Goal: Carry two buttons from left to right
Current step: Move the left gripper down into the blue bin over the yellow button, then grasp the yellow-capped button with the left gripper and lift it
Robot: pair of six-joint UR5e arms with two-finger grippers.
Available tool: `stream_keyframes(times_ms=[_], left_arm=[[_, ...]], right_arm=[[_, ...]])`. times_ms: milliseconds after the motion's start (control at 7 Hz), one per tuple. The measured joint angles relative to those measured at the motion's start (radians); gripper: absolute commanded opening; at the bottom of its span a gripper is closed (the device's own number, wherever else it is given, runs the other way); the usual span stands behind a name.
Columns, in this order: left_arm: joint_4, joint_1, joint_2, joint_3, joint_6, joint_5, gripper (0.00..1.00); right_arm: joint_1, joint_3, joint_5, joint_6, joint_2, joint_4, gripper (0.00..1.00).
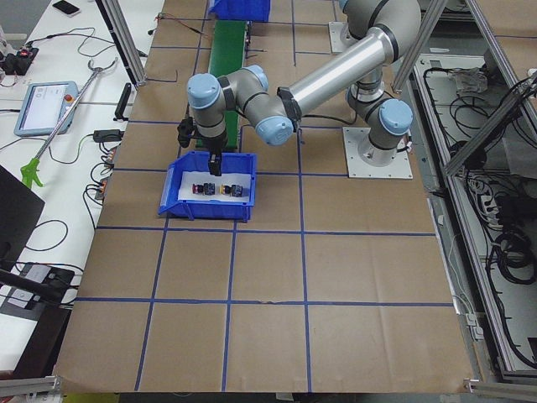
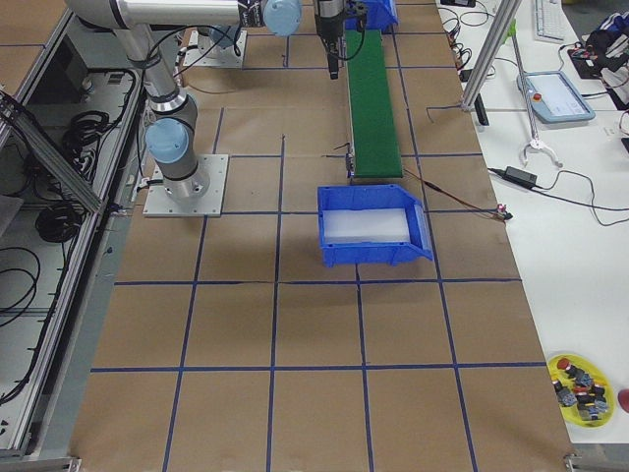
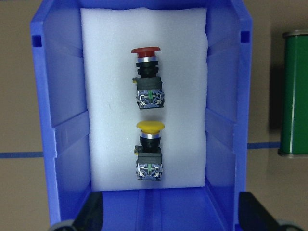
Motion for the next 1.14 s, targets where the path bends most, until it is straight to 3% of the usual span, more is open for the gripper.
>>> stream_keyframes(times_ms=[286,1143], left_arm=[[0.153,0.006,-0.030,-0.084,0.000,0.000,1.00],[0.323,0.031,-0.080,-0.209,-0.001,0.001,1.00]], right_arm=[[0.000,0.000,0.000,0.000,0.000,0.000,1.00],[0.000,0.002,0.001,0.000,0.000,0.001,1.00]])
